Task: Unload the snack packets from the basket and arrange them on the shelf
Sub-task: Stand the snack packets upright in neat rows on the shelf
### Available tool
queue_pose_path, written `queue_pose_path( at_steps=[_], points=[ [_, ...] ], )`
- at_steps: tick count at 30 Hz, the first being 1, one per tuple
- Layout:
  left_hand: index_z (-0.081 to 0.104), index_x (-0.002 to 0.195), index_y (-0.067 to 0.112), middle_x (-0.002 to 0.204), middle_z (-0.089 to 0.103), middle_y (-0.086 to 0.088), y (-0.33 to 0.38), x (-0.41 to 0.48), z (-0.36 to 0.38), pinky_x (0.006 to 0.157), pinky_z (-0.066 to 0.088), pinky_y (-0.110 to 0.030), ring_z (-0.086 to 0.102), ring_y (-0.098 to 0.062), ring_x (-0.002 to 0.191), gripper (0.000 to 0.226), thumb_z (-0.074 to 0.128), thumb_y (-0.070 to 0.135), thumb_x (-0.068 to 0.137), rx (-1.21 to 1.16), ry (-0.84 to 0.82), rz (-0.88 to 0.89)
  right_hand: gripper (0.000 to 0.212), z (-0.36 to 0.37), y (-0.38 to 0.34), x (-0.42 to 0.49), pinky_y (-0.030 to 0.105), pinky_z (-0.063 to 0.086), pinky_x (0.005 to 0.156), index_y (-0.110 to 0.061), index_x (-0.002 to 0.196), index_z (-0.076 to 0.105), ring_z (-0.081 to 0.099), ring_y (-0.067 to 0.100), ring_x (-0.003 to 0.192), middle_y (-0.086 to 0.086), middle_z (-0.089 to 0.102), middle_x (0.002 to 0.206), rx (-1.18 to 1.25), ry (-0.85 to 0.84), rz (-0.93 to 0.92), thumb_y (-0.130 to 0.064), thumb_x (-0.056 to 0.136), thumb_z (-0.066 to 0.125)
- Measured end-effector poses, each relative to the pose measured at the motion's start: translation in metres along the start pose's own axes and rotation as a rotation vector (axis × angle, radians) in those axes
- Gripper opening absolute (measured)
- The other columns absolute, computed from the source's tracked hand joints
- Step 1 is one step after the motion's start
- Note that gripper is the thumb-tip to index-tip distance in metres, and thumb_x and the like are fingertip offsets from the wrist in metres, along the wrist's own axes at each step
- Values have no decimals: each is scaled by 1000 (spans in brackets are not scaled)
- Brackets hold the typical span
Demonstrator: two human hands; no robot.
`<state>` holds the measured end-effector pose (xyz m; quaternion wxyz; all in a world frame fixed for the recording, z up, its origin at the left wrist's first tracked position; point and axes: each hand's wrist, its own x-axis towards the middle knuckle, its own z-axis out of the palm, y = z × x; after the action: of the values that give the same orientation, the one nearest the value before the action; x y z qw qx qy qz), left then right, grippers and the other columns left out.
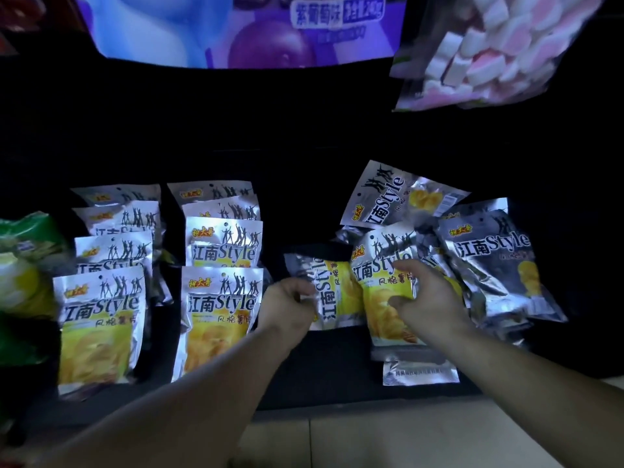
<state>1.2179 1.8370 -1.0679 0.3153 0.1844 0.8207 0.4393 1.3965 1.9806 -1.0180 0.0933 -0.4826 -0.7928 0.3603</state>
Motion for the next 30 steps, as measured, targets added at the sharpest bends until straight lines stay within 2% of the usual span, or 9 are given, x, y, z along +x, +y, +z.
queue_pose_path(
  at_steps=[4, 7, 10, 13, 16, 19, 22, 24, 30],
  points=[
    [72, 90, 25, 87, 69, 13, 62, 3, -44, 64, 56, -19, 63, -1, 68, 33, 57, -4, 89, 87, -76, 233, 59, -7, -7, 3, 27, 50, 68, -35, 137, 53, 61, 23, 83, -4, 52, 146, 78, 21, -11, -15, 88, 77],
    [69, 102, 18, 90, 66, 6, 104, 3, -80, 50, 48, -15, 57, -5, 61, 32, 56, -9, 90, 196, -151, 328, 58, -11, -17, 3, 23, 47, 53, -35, 137, 52, 60, 8, 59, -3, 53, 143, 112, 39, -19, -14, 89, 75],
    [60, 118, 25, 92, 72, 3, 119, 2, -104, 60, 51, -30, 59, -20, 70, 45, 66, -6, 85, 204, -238, 337, 55, -14, -27, 3, 16, 35, 35, -36, 137, 51, 48, 1, 33, 2, 60, 126, 158, 23, -18, -8, 92, 69],
    [53, 135, 28, 94, 76, 7, 118, 1, -115, 82, 57, -44, 68, -30, 86, 62, 70, -4, 86, 199, -350, 286, 52, -13, -36, 4, 17, 32, 34, -34, 133, 55, 42, 4, 30, -3, 52, 84, 197, -25, -51, 1, 94, 58],
    [61, 128, 27, 94, 76, 0, 112, 3, -119, 87, 55, -25, 72, -12, 95, 57, 70, -9, 85, 194, -461, 266, 50, -9, -44, 9, 23, 34, 41, -35, 125, 61, 37, 9, 35, -5, 48, 64, 249, -44, -71, 4, 94, 56],
    [64, 123, 24, 92, 77, -4, 96, 4, -113, 79, 56, -20, 73, -12, 89, 52, 71, -11, 85, 140, -544, 219, 46, -4, -52, 14, 32, 41, 48, -40, 118, 66, 49, 19, 51, 0, 67, 90, 286, -93, -59, -1, 94, 62],
    [70, 113, 18, 84, 76, -3, 78, 5, -92, 82, 59, -30, 72, -11, 82, 43, 70, -14, 84, 76, -564, 195, 43, -1, -57, 15, 24, 45, 55, -37, 113, 70, 62, 4, 63, -9, 65, 126, 384, -211, -45, 1, 92, 68],
    [72, 101, 15, 80, 75, -1, 70, 9, -78, 85, 60, -32, 72, -12, 79, 35, 72, -15, 83, -13, -458, 185, 35, 1, -60, 11, 20, 47, 68, -33, 113, 71, 64, -3, 89, -13, 67, 119, 429, -288, -31, -6, 91, 73],
    [71, 89, 13, 82, 76, -6, 58, 20, -60, 72, 61, -29, 73, -20, 78, 27, 71, -13, 84, -188, -210, 113, 49, 3, -62, 10, 41, 48, 76, -24, 101, 78, 59, 29, 90, 15, 71, 109, 530, -310, 75, 12, 84, 49]
  ],
)
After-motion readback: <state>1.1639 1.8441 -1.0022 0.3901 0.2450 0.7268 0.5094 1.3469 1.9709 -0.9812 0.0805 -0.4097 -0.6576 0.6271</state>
